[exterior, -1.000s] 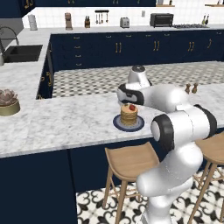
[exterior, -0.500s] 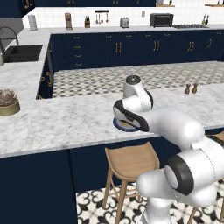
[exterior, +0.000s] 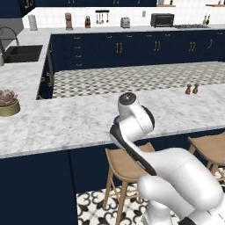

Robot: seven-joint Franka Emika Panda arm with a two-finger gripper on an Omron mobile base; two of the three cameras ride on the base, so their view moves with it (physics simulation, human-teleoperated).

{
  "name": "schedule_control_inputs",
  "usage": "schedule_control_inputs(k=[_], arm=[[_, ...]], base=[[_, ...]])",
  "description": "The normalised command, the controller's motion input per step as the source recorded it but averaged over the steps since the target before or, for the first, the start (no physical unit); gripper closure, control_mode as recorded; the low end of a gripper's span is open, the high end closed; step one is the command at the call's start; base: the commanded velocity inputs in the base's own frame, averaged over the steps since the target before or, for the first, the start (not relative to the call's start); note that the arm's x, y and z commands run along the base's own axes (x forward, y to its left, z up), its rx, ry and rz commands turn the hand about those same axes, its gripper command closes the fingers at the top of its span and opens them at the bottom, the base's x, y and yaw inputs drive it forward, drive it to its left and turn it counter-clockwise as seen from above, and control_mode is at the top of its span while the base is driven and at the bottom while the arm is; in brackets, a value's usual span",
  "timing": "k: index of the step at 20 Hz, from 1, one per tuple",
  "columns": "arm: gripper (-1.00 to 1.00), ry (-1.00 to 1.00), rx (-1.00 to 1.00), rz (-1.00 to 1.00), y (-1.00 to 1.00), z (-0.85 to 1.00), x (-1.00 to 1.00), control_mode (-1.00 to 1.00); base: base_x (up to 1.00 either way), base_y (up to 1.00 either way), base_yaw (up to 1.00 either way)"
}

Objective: Take the strawberry from the fridge and place it on top of the pancake, located on the dining counter.

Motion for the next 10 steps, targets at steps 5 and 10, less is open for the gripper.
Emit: schedule_control_inputs(k=[5, 10], arm=[[-1.00, 0.02, 0.00, 0.00, -0.08, 0.00, -0.95, -1.00], [-1.00, 0.02, 0.00, 0.00, -0.27, 0.00, -0.55, -1.00]], base=[[0.00, 0.00, 0.00], [0.00, 0.00, 0.00]])
